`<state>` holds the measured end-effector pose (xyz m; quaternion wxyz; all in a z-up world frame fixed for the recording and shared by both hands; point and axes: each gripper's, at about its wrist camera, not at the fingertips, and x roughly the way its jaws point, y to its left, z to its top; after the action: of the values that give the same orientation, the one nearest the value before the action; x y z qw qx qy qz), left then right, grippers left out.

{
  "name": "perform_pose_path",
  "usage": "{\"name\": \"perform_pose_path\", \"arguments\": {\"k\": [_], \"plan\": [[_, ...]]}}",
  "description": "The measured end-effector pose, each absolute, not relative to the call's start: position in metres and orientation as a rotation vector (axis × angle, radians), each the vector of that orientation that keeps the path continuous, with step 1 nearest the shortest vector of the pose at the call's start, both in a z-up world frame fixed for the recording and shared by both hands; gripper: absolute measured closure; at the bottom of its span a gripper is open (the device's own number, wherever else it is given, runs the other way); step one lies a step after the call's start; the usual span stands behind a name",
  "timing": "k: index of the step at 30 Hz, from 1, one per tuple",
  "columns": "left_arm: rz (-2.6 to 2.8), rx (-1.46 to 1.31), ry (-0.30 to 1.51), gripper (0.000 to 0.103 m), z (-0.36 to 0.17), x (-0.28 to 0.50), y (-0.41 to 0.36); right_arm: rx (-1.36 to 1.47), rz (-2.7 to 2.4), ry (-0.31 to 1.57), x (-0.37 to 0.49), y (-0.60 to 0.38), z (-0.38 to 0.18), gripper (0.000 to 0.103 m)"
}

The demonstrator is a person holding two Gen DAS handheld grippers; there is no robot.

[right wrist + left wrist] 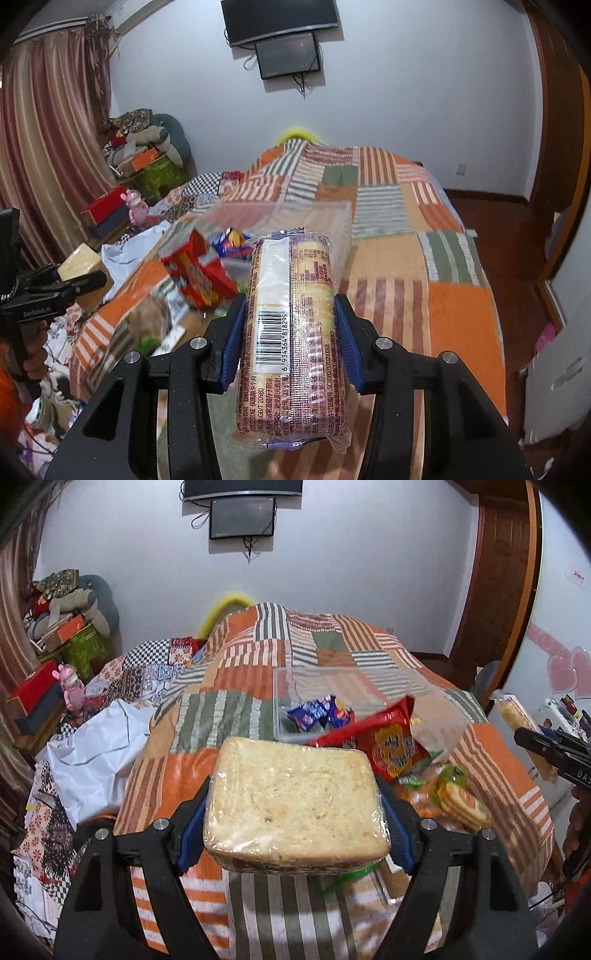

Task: Organize snacks
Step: 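Carry the bread slab and wafer roll pack over the box and release them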

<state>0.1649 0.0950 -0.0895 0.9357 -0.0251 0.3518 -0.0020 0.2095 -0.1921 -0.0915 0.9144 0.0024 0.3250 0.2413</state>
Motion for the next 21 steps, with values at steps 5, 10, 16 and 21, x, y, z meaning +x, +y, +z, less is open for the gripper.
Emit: {"name": "perform_pose_path", "arguments": {"k": [5,10,16,21], "plan": [[-0.010,-0.047,0.699,0.024,-0.079,0.180,0.096,-0.008,0.500,0.631,0.227,-0.184,-0.079,0.060],[-0.014,-0.048,0.685,0.024,-0.071,0.199,0.096,-0.018,0.503,0.599,0.238,-0.174,-0.069,0.060],[-0.020,-0.027,0.682,0.024,-0.069,0.220,0.091,-0.020,0.519,0.588,0.250,-0.163,-0.069,0.061],[-0.017,-0.020,0.694,0.024,-0.074,0.239,0.089,-0.023,0.536,0.594,0.264,-0.151,-0.073,0.061]]}}
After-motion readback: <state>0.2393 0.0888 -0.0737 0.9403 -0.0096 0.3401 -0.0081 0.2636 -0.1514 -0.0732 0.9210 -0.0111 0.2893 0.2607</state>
